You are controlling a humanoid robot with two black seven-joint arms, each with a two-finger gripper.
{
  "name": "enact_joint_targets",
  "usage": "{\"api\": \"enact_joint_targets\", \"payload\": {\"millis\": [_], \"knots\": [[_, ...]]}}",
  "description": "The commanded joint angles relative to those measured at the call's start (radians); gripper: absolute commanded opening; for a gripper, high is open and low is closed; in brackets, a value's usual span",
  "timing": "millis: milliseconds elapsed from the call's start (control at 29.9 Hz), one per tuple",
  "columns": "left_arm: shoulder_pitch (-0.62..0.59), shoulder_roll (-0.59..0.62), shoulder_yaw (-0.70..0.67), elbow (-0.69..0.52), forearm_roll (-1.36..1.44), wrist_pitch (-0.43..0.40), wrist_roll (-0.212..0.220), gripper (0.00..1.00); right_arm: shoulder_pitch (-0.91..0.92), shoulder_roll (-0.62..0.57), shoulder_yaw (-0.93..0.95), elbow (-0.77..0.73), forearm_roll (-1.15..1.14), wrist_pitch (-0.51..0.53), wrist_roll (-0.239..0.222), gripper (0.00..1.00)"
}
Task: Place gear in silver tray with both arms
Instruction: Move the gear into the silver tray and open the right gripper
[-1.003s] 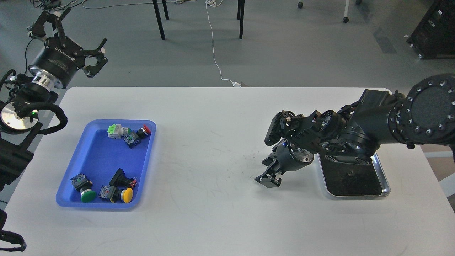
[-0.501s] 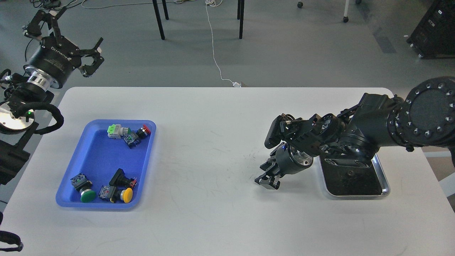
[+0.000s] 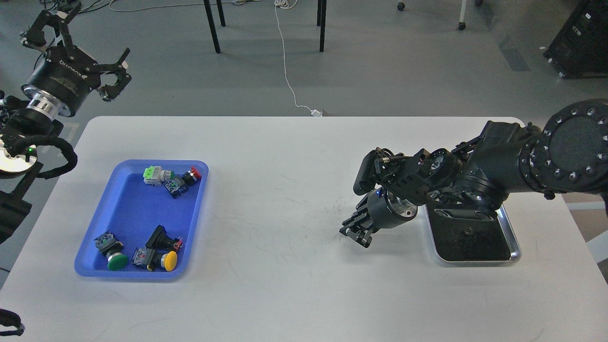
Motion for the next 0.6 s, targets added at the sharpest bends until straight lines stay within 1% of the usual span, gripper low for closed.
{"api": "enact_joint_targets", "payload": {"millis": [0,67,201,267,368,434,568], "knots": [[0.0,0.01,-0.002,0.0,-0.001,0.0,0.0,0.98,0.069,0.0,0.001,0.0,0.001,0.0,0.0,0.09],[-0.002,0.011,-0.002,0.0,-0.001,0.0,0.0,0.98,0.086,-0.012,-0.002,0.0,-0.002,0.0,0.0,0.09],[-0.002,0.013,-0.002,-0.003,0.0,0.0,0.002,0.98,0.091,-0.158,-0.013,0.0,-0.042,0.001,0.0,0.1],[-0.002,0.017,-0.002,-0.015,-0.001,0.0,0.002,0.98,0.087,-0.228,-0.066,-0.005,-0.116,-0.006,0.0,0.1],[-0.002,0.025,0.0,-0.037,0.0,0.0,0.002,0.98,0.068,-0.322,-0.092,-0.035,-0.16,-0.016,0.0,0.12],[-0.002,0.025,0.0,-0.041,0.0,0.0,0.002,0.98,0.034,-0.37,-0.103,-0.076,-0.179,-0.025,0.0,0.12],[0.005,0.025,0.006,-0.041,0.0,0.0,0.003,0.98,-0.081,-0.406,-0.106,-0.222,-0.26,-0.084,0.0,0.13]]}}
